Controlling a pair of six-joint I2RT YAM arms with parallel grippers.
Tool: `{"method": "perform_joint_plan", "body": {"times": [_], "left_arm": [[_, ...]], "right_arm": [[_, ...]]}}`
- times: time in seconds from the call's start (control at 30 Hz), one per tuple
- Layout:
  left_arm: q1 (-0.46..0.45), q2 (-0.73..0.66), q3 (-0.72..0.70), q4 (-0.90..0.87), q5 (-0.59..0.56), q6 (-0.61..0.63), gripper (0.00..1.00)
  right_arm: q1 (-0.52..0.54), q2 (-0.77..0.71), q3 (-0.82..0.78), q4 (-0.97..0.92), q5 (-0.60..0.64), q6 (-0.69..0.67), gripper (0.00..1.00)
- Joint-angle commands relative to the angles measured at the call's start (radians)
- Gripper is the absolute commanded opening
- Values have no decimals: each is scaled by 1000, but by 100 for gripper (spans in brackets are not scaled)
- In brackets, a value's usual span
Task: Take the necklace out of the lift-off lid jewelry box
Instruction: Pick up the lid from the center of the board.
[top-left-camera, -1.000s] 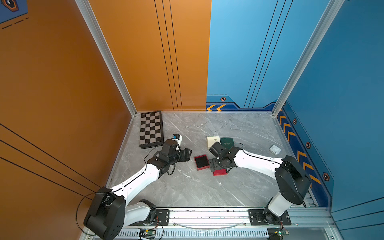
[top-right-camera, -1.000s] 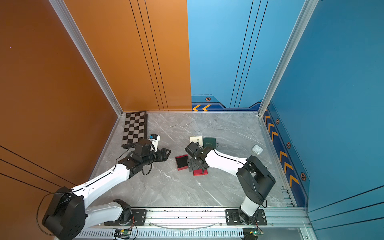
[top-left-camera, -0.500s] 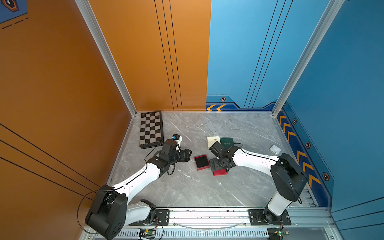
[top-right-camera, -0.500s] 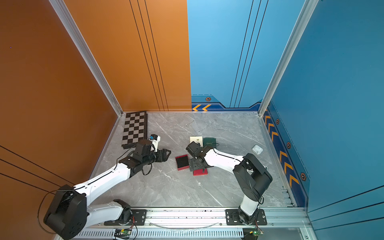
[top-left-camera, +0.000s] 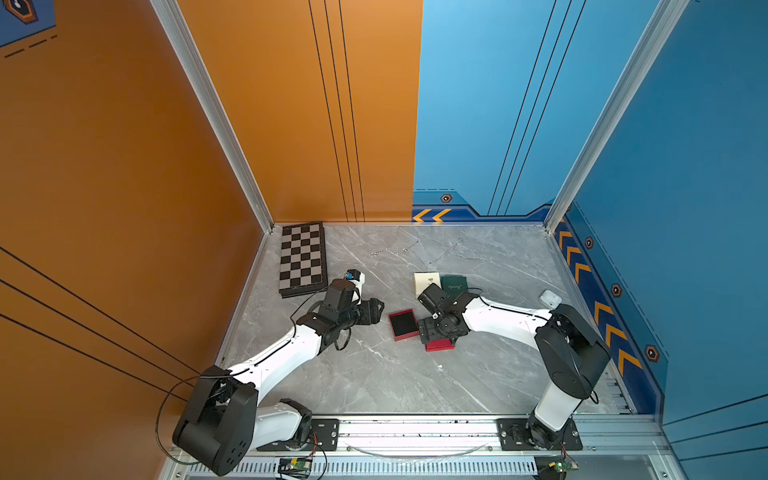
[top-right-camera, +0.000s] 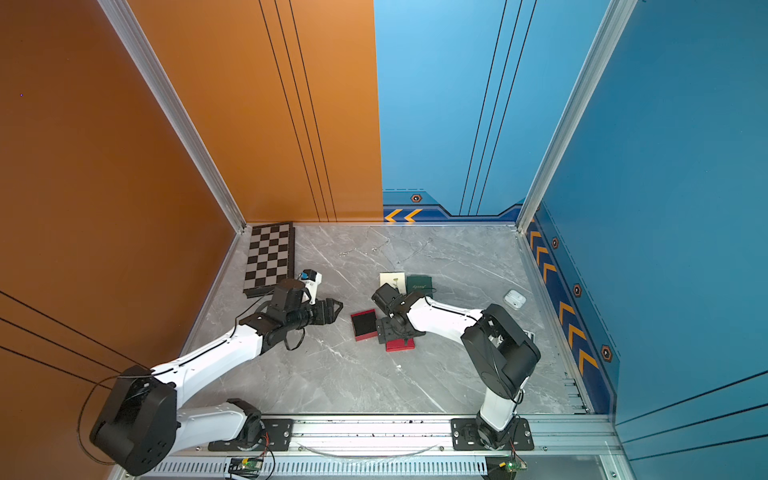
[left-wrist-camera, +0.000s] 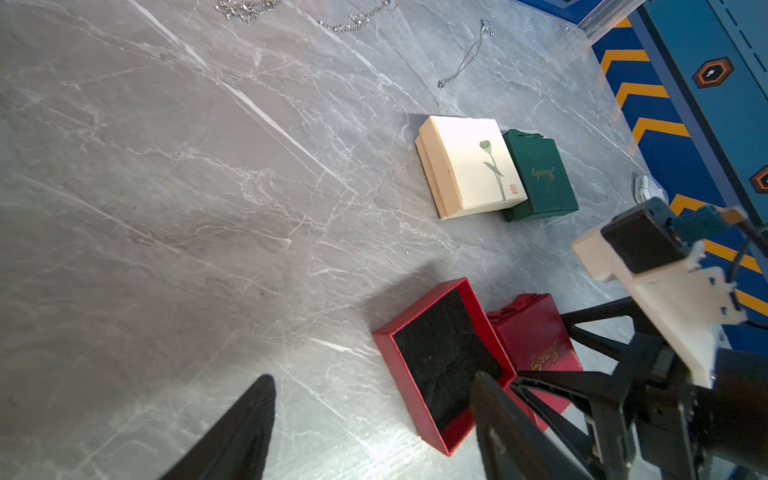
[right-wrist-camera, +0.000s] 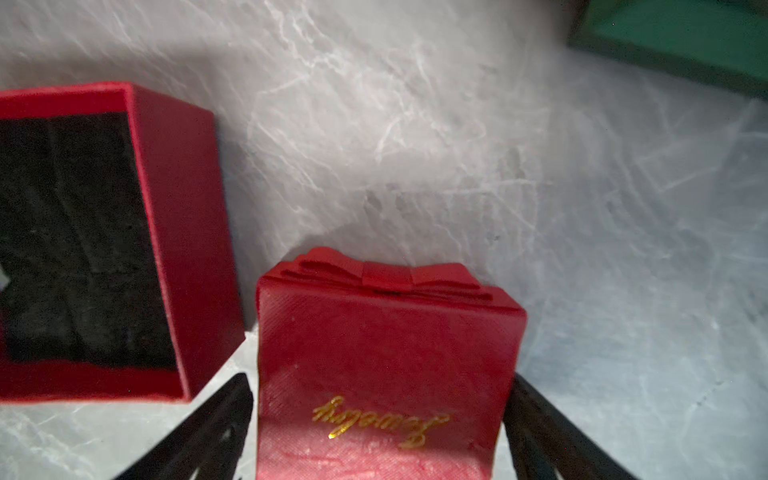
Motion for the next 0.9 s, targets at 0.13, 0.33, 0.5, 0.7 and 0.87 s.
{"method": "perform_joint_plan", "body": {"times": [0.13, 0.33, 0.5, 0.7, 0.87], "left_arm": [[10, 2, -8, 5, 24, -5, 76], [11, 1, -9, 4, 28, -6, 77], [12, -2, -10, 4, 30, -6, 77], [12, -10, -5, -19, 34, -3, 78], [13, -19, -6, -21, 33, -2, 78]], "right_arm": [[-5, 14, -10, 7, -9, 5, 90], [-12, 5, -14, 6, -9, 4, 87], [-19, -21, -6, -6, -11, -5, 87], [-25, -48, 35, -63, -3, -25, 86], [-26, -63, 90, -114, -4, -43, 86]]}}
